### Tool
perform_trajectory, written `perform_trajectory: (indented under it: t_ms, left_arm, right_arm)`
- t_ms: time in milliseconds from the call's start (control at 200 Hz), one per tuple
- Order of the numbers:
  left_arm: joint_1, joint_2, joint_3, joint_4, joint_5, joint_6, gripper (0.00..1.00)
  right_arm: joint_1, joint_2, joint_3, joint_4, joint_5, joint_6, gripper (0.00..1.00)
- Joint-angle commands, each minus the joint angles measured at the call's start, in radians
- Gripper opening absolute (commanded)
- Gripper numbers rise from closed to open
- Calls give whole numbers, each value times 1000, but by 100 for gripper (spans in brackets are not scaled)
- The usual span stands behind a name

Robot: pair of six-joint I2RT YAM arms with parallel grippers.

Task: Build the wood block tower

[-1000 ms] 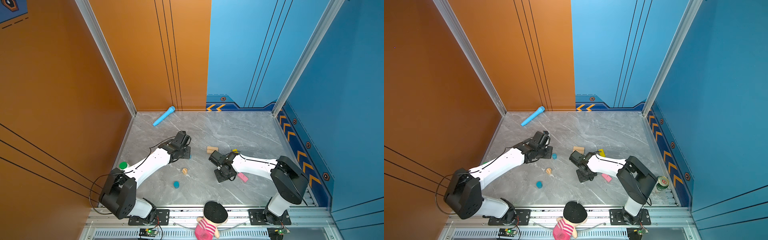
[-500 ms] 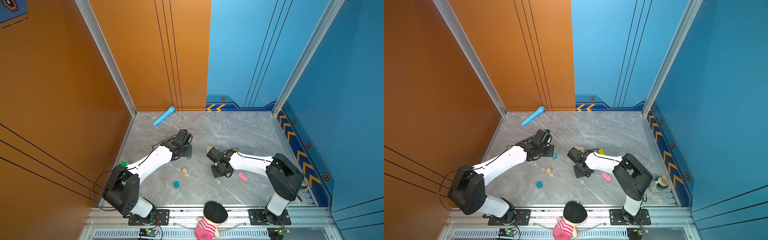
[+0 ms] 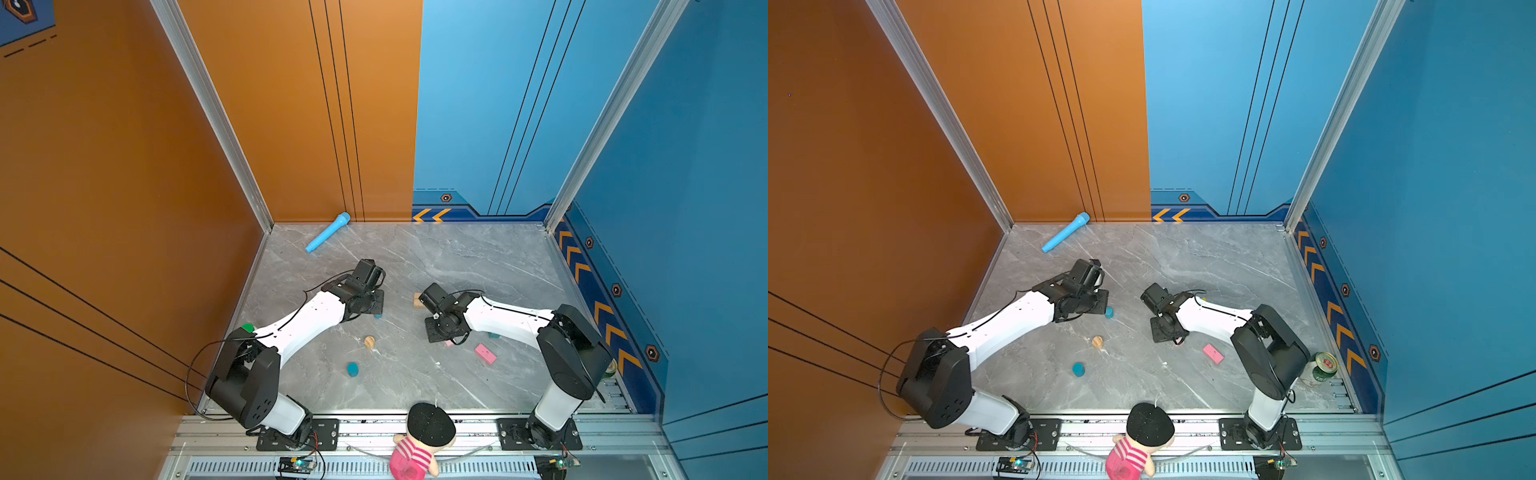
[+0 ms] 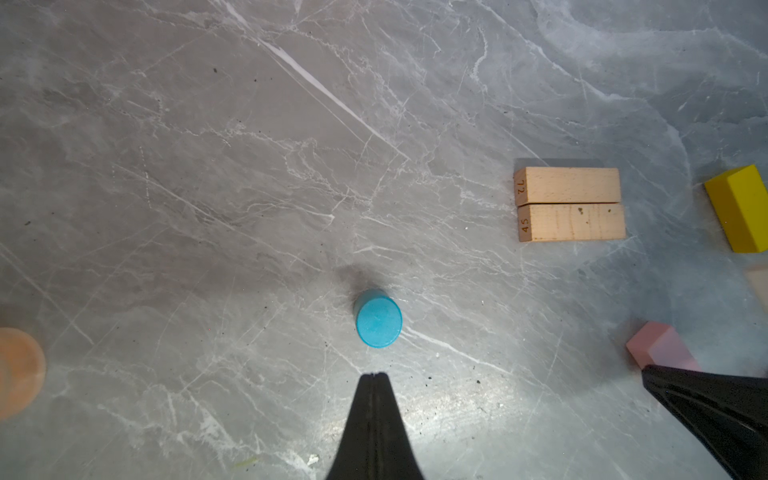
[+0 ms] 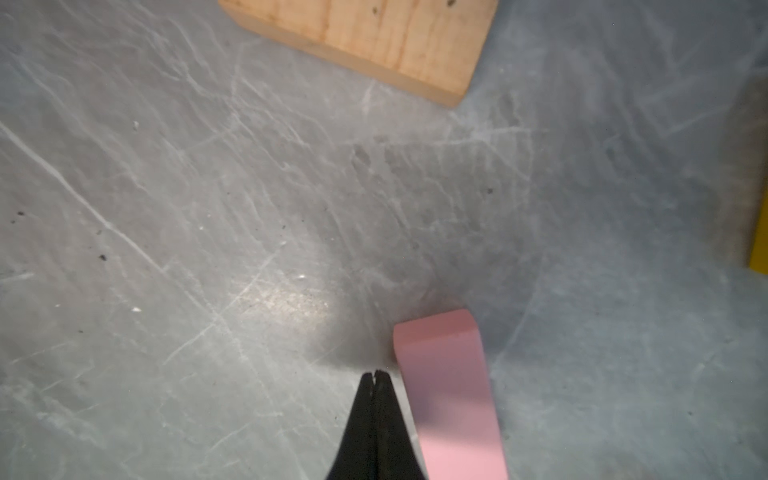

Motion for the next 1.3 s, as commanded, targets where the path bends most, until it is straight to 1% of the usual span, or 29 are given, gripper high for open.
perform_trajectory:
  t_ms: [0,70,125,175,210,255,315,451,511,581,656,781,841,976,1111,1196,1296]
  left_arm:
    - [4,-5,22,-10,15,4,0]
    - [4,-6,23,-10,14,4,0]
    - [4,-6,24,-9,15,5,0]
    - [4,-6,24,-8,15,4,0]
    - [4,-4,24,-8,15,5,0]
    - [4,-5,23,-9,16,5,0]
    - [4,-6,23,-10,15,5,0]
    - [5,-7,21,-11,12,7,0]
    - [6,-7,22,-11,12,7,0]
    - [6,-3,23,-13,13,7,0]
    - [5,2,24,-12,13,8,0]
    - [6,4,26,-11,15,9,0]
    - [7,7,27,-11,15,9,0]
    - [6,13,30,-11,16,10,0]
    - [6,17,32,-11,18,11,0]
    - [7,19,33,-11,18,12,0]
    - [6,19,35,-11,20,11,0]
  right_arm:
    - [-11,-98,-5,-34,50,16,1]
    - [-12,-139,-8,-70,97,2,17]
    - [-13,-159,-9,-92,124,-13,34]
    - [-17,-168,-9,-100,127,-35,46]
    - [-23,-166,-9,-101,120,-51,53]
    - [-31,-159,-8,-108,110,-71,58]
    - [-41,-137,-3,-115,89,-96,61]
    - [-45,-70,10,-122,42,-130,63]
    - [-42,-44,12,-123,41,-137,63]
    - [-44,-21,15,-123,43,-140,68]
    - [-39,-3,14,-119,42,-142,70]
    - [-35,17,5,-107,33,-139,70]
    - [-31,28,3,-103,29,-134,68]
    - [-23,42,-9,-96,24,-122,60]
    - [-19,47,-26,-90,24,-105,46]
    - [-18,46,-28,-89,25,-95,34]
    - [-13,41,-27,-92,27,-84,23]
